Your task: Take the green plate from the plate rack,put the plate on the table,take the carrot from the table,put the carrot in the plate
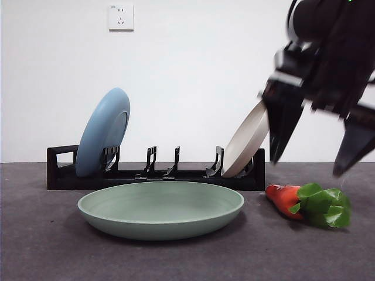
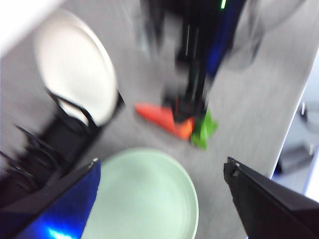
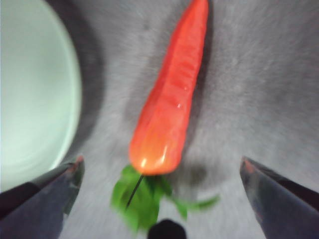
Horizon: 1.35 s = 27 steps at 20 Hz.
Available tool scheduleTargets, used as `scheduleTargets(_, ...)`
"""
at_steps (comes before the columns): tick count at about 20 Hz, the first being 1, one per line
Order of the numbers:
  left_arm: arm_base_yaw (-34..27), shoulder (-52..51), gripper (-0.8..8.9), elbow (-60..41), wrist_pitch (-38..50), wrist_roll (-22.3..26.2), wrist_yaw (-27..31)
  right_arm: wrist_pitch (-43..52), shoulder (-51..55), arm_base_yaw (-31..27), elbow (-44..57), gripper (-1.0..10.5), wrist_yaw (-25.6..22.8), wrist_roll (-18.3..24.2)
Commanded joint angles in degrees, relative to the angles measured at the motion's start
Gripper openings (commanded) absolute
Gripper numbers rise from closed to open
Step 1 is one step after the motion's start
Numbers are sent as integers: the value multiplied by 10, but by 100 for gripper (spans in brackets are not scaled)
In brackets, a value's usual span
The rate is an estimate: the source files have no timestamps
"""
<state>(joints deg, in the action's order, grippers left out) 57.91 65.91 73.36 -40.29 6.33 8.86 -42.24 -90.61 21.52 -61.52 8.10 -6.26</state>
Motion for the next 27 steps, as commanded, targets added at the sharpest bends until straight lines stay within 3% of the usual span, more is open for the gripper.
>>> scheduleTargets(1,1,-27,411,18,-19,-9,1,16,-43,13,-2,589,-19,-27)
scheduleTargets(2,1,-39,411,21,-21,-10,1,21,-55,17,-2,583,-26,-33)
scheduleTargets(8,1,-76,411,21,-53,-23,1,64,-79,26,-2,123,-27,-45)
scheduleTargets(11,1,-76,409,21,-61,-23,1,64,-79,26,-2,-11,-26,-44)
scheduleTargets(19,1,-76,409,21,-68,-23,1,62,-51,35,-2,-11,-25,-42)
scheduleTargets(23,1,-76,409,21,-71,-23,1,87,40,89,-2,-12,-25,-66)
scheduleTargets(27,1,-76,409,21,-71,-23,1,121,53,163,-2,-12,-24,-90)
